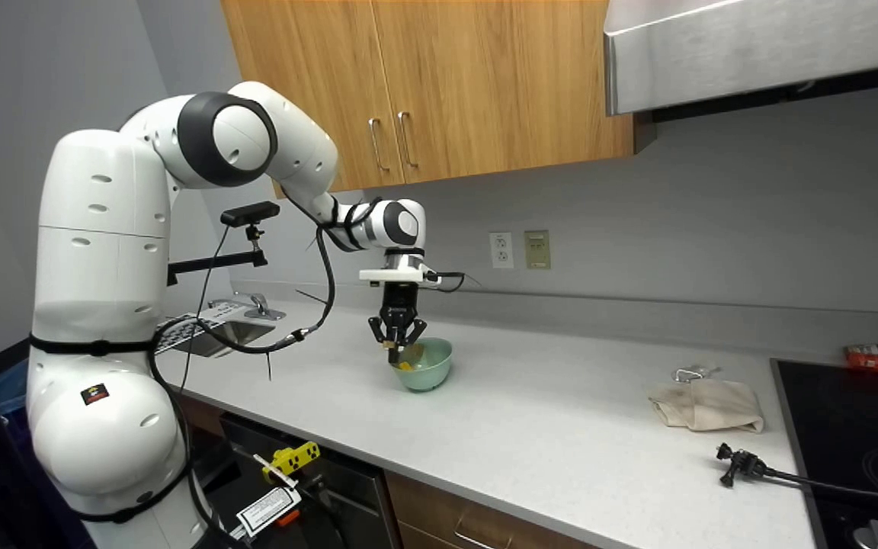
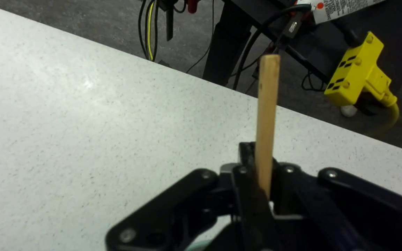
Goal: Use the wooden spoon to stir the contents in the blue bowl
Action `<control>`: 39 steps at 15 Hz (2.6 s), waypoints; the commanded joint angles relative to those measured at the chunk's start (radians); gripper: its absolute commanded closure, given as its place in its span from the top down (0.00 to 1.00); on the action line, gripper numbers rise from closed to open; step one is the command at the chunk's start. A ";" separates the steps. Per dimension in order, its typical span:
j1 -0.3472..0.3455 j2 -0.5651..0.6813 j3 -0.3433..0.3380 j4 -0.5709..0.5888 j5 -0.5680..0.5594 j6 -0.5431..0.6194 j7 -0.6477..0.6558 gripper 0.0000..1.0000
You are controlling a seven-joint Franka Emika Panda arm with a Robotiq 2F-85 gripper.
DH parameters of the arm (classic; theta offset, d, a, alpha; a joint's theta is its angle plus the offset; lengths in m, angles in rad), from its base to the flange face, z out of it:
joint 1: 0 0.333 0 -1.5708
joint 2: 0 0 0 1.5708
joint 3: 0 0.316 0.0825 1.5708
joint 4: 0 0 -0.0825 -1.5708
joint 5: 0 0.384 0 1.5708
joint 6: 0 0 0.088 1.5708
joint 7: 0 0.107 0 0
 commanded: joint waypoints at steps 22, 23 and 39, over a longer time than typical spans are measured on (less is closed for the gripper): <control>-0.015 0.001 0.048 -0.009 0.021 -0.074 -0.124 0.02; -0.016 0.000 0.048 -0.002 0.039 -0.069 -0.133 0.02; -0.003 0.041 0.005 -0.011 -0.046 -0.051 -0.008 0.02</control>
